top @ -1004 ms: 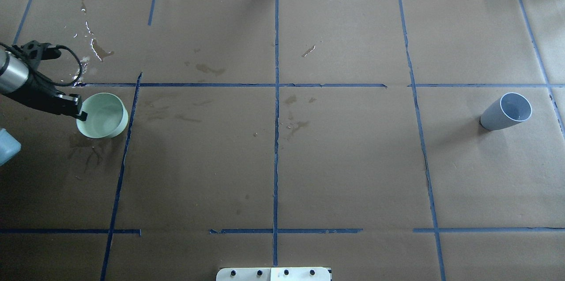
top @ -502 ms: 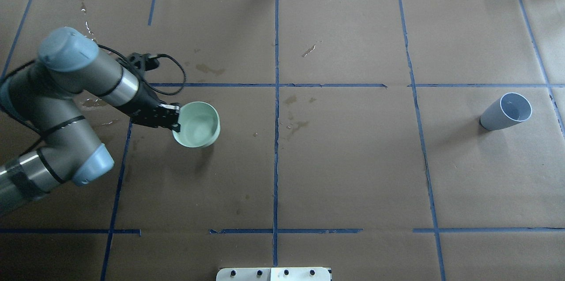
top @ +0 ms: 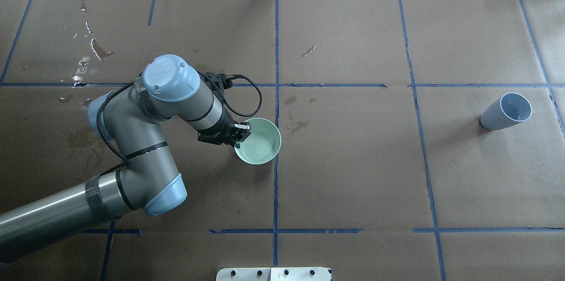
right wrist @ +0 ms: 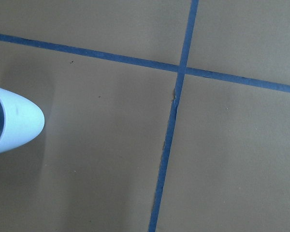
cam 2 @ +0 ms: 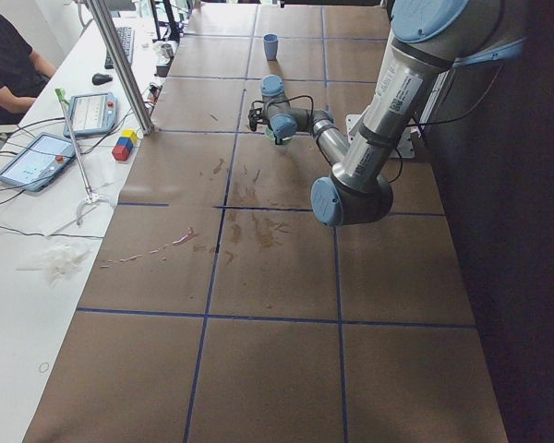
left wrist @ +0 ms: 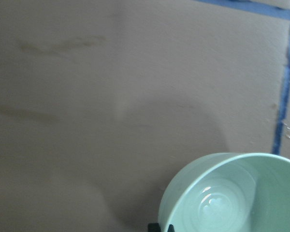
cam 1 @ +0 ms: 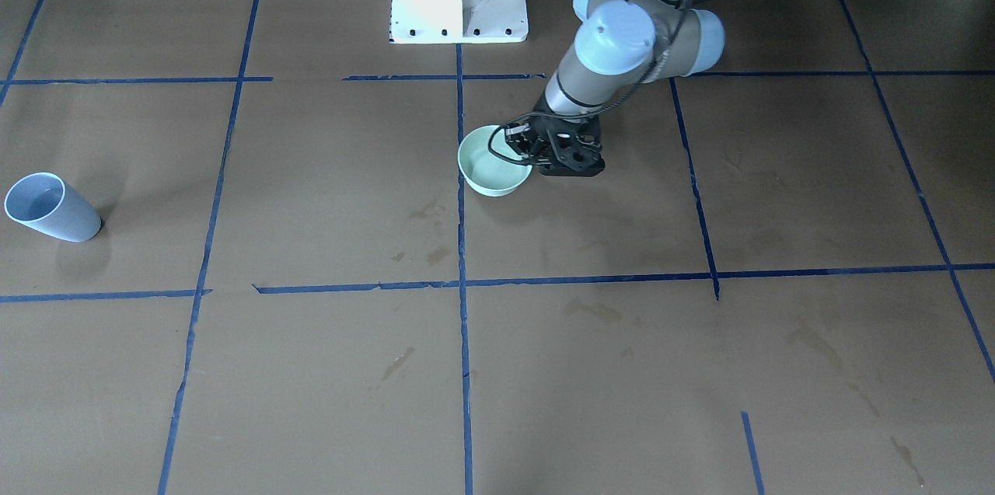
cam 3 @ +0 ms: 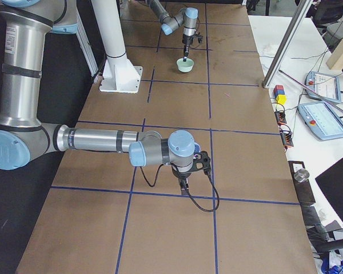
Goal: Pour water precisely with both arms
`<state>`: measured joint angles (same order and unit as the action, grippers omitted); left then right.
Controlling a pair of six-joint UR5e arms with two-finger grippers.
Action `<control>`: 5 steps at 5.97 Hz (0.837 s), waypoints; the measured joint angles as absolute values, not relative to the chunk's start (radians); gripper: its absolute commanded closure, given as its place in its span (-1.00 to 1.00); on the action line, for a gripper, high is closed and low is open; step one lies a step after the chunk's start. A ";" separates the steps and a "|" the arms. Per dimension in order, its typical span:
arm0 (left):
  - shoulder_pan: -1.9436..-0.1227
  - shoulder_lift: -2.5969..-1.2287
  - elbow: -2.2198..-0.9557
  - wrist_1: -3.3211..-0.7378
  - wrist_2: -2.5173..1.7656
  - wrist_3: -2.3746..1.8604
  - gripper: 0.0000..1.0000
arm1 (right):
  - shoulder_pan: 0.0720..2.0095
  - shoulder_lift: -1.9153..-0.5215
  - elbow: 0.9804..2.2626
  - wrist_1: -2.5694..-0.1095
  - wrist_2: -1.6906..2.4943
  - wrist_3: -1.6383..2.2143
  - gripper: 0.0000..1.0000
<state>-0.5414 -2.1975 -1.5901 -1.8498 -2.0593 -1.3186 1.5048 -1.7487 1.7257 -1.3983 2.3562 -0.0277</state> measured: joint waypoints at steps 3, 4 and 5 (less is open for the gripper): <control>-0.514 -2.306 -1.487 -1.831 -2.010 -1.320 0.56 | 1.504 -1.749 1.725 -1.399 2.356 -0.028 -1.00; -0.513 -2.322 -1.469 -1.832 -2.008 -1.320 -0.98 | 1.503 -1.749 1.725 -1.398 2.356 -0.027 -1.00; -0.513 -2.328 -1.463 -1.836 -2.008 -1.318 -1.00 | 1.501 -1.748 1.728 -1.398 2.357 -0.024 -1.00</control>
